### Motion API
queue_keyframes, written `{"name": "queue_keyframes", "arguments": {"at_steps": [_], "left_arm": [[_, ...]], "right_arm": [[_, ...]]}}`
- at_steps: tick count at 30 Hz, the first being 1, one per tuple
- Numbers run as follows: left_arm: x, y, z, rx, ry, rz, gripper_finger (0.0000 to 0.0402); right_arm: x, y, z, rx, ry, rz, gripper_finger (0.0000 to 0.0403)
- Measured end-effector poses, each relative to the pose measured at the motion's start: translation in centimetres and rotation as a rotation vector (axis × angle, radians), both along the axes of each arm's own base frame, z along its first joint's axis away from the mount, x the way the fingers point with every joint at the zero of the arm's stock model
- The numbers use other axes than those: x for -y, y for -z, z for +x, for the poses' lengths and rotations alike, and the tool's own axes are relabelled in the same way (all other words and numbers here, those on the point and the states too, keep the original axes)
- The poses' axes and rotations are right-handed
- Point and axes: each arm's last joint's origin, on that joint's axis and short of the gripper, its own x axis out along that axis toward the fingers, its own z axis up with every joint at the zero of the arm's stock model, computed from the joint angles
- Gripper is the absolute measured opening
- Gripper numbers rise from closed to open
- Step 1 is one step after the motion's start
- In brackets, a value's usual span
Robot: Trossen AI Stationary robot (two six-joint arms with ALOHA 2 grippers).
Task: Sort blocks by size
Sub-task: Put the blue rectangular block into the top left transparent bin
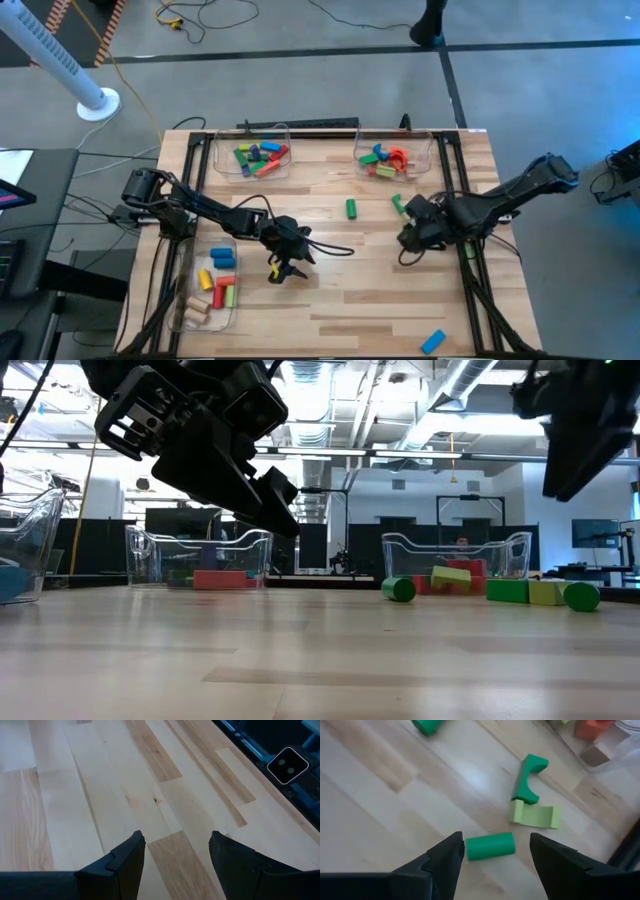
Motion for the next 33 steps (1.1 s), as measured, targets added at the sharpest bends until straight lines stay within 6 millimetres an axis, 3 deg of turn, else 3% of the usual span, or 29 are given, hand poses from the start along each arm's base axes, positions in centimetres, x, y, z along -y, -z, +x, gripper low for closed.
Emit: {"name": "queue_keyframes", "arguments": {"at_steps": [11,20,27,33], "left_arm": [[-0.1,0.0,0.0,0.008,-0.009,0.026,0.0212],[-0.1,0.2,-0.1,-0.017,-0.010,0.031,0.0212],[-0.1,0.2,-0.1,-0.019,-0.009,0.032,0.0212],[-0.1,0.3,-0.2,-0.019,-0.003,0.040,0.0212]], "right_arm": [[3.5,3.4,3.5,-0.263,0.001,-0.081,0.0260],[5.4,3.8,4.3,-0.274,-0.005,-0.079,0.0259],[5.4,3.4,3.7,-0.285,0.006,-0.079,0.0259],[4.7,2.1,2.1,-0.256,0.071,-0.106,0.0259]]}}
